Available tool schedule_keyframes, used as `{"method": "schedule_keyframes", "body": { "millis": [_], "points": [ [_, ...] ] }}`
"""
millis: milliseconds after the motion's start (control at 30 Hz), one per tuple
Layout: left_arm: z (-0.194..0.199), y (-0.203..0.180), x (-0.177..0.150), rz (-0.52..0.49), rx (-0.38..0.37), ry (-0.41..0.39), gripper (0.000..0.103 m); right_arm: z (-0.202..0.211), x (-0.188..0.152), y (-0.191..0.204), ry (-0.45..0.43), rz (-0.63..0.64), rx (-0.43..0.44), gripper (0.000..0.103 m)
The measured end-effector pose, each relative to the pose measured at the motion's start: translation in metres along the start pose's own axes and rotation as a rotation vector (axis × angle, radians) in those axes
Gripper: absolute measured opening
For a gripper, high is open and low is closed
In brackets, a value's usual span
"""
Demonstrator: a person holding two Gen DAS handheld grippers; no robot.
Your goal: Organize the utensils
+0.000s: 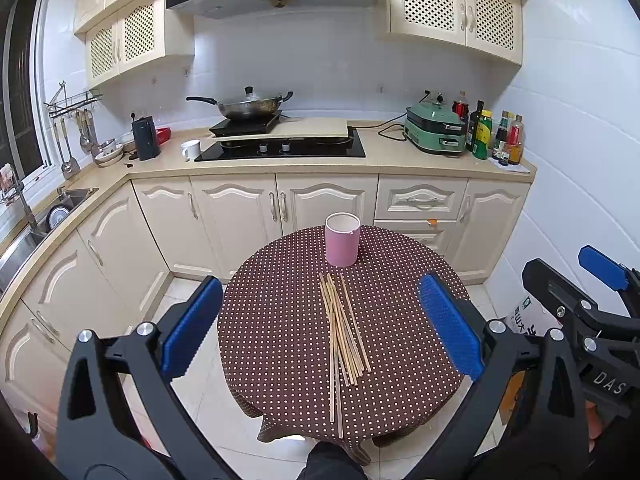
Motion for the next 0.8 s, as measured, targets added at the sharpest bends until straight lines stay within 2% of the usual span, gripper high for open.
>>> {"method": "schedule_keyframes", "body": {
  "millis": [800],
  "points": [
    [-0.0061,-0.005,0.0005,-0.001,0.005,0.003,0.097,-0.004,0.0034,-0.001,0.02,-0.01,0.001,0.095]
  ]
}}
Point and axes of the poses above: each gripper's, at about its wrist camera, not at the fingertips, and z roughly against the way its jaws point, y to its left, x to its top, the point moved 6 cm from there along -z, roughly the way its jaws point, and after that the axes turned 13 degrees about x, right-handed, at the moved point
